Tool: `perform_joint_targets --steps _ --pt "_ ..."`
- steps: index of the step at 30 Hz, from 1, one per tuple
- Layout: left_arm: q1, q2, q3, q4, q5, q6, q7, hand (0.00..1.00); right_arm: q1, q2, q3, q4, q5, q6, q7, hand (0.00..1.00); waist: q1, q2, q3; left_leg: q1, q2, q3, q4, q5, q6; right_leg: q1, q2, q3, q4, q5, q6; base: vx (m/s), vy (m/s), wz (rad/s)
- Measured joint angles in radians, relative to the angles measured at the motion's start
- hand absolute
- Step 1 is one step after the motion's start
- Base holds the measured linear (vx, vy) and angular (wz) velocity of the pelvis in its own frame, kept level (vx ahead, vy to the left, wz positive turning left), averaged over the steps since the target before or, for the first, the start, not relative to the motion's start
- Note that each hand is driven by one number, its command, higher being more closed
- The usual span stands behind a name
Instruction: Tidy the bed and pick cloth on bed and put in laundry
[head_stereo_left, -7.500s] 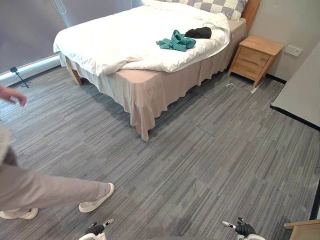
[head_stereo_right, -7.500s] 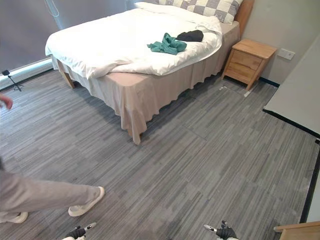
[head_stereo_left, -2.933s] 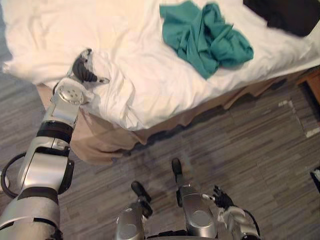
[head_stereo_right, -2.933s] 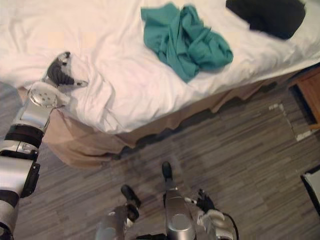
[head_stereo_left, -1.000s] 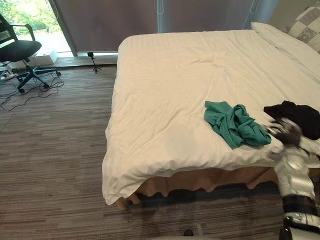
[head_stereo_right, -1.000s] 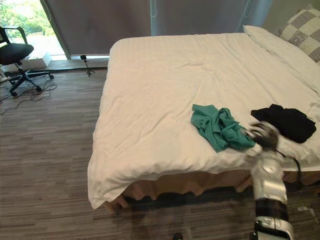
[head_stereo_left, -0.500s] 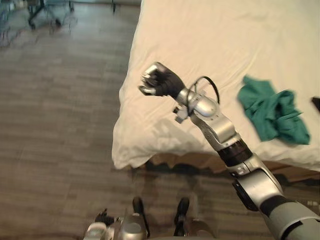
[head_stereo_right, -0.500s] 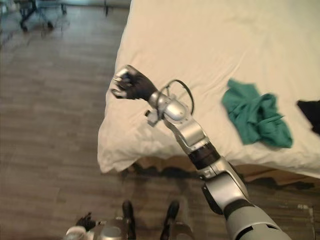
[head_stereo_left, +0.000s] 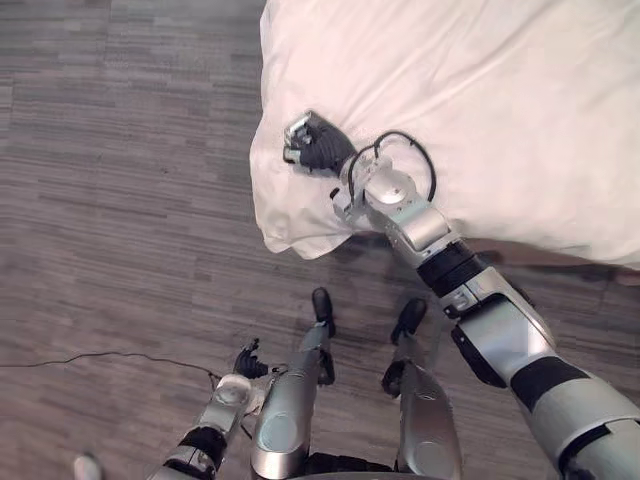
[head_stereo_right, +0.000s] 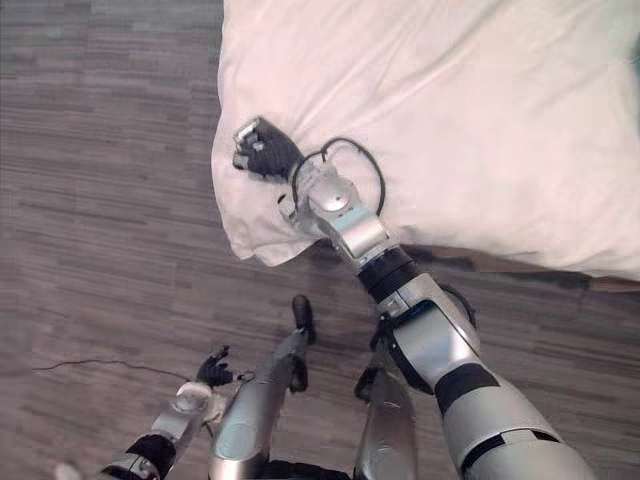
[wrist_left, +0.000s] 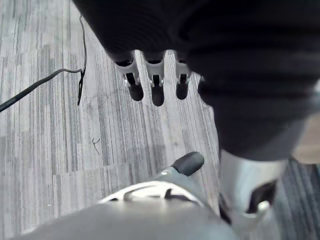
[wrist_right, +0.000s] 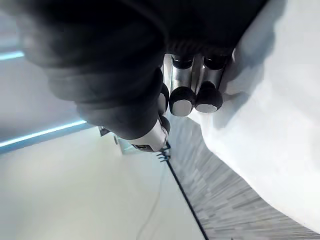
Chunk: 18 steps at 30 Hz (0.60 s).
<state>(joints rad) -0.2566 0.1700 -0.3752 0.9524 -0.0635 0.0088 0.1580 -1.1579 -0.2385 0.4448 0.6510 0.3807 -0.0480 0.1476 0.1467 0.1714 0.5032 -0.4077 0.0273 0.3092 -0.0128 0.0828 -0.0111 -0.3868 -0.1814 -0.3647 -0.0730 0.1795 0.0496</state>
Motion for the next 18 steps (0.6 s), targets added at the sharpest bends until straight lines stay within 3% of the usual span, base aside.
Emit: perform_joint_targets --steps 3,6,10,11,13,18 --pt "-0.011 -0.008 -0.039 0.001 -0.013 -0.012 0.015 0.0 -0.014 -0.008 -0.014 0.053 0.05 -0.043 0.051 1.0 -0.002 0.026 -0.001 -0.011 -0.007 0.005 0.0 0.004 0.002 -0.016 -0.007 0.012 0.0 0.01 0.004 -0.06 0.058 -0.05" --pt "-0.003 -0.007 -0.043 0.017 -0.017 -0.031 0.013 0.0 0.01 -0.009 -0.033 0.084 0.063 -0.061 0.112 1.0 -0.01 0.035 -0.007 -0.001 -0.011 0.009 0.0 0.004 0.002 -0.008 -0.011 0.017 0.0 0.015 0.003 -0.04 0.047 -0.01" --pt "0.041 -0.003 0.02 0.008 -0.015 -0.06 -0.013 0.0 0.136 0.037 -0.09 0.086 0.071 -0.079 0.227 1.0 -0.061 0.026 -0.005 0.065 -0.017 0.012 0.0 -0.003 0.001 0.06 -0.011 0.022 -0.007 0.017 0.004 0.03 0.058 -0.05" --pt "0.058 0.001 0.057 -0.001 -0.005 -0.062 -0.03 0.0 0.215 0.06 -0.07 0.087 0.06 -0.075 0.256 1.0 -0.081 0.014 -0.001 0.104 -0.016 0.02 0.0 -0.014 -0.003 0.096 -0.01 0.033 -0.011 0.013 0.009 0.06 0.037 -0.24" --pt "0.075 0.015 0.097 -0.012 0.007 -0.059 -0.041 0.0 0.35 0.089 -0.013 0.104 0.044 -0.05 0.262 1.0 -0.092 -0.021 -0.004 0.149 -0.01 0.046 0.0 -0.027 -0.008 0.125 -0.005 0.057 -0.015 0.01 0.013 0.09 0.007 -0.4" --pt "0.077 0.034 0.134 -0.003 0.043 -0.032 -0.06 0.0 0.656 0.076 0.123 0.061 0.01 -0.018 0.23 1.0 -0.128 -0.11 -0.022 0.237 0.012 0.076 -0.002 -0.046 -0.023 0.195 0.016 0.08 -0.015 0.005 0.018 0.09 -0.021 -0.26"
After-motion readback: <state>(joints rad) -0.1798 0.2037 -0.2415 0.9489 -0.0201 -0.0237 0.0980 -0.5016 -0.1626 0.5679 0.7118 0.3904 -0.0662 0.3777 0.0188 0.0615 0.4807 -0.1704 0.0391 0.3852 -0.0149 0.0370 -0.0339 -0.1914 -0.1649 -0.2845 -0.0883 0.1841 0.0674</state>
